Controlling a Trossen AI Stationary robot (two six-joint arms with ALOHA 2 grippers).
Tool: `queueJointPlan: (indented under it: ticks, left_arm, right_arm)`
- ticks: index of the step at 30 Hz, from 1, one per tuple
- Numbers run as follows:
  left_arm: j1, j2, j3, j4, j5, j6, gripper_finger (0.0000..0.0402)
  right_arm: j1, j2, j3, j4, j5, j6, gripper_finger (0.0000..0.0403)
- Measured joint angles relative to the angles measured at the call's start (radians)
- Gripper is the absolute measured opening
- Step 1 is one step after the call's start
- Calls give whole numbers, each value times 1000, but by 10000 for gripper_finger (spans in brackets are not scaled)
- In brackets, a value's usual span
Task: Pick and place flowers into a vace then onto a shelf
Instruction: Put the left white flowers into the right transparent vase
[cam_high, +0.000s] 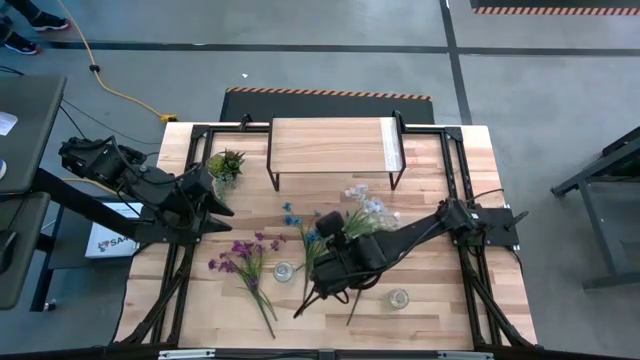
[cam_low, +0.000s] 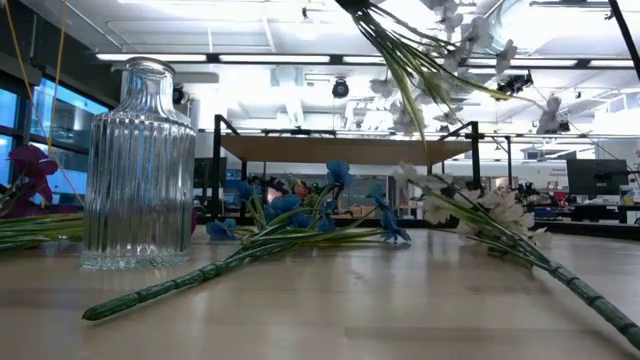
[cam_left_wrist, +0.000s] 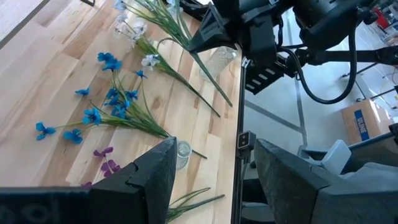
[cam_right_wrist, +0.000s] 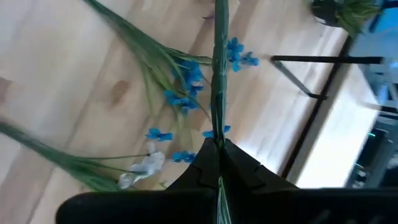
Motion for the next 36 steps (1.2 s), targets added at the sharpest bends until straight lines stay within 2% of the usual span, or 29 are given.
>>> queueJointPlan:
  ticks: [4,10,14,19,23,27,33,36]
  left_arm:
    - [0,0,0,14,0,0,248]
    - [0,0,0,37,0,1,248]
    - [0,0,0,39,0,2,248]
    - [0,0,0,39,1,1,248]
    - [0,0,0,39,1,1,248]
    - [0,0,0,39,1,1,248]
    - [0,0,0,39,5,0,248]
    - [0,0,0,39,13,0,248]
  right_arm:
    - [5,-3,0,0,105,1,0]
    - [5,-3,-3,0,41,24,0]
    - [5,-4,-3,0,183,19,0]
    - [6,-6,-2,0,238,-23,0]
    - [7,-19,-1,0,183,19,0]
    - [6,-33,0,0,75,75,0]
    - [7,-33,-5,1,16,140,0]
    - [4,-36,-59,-1,8,161,0]
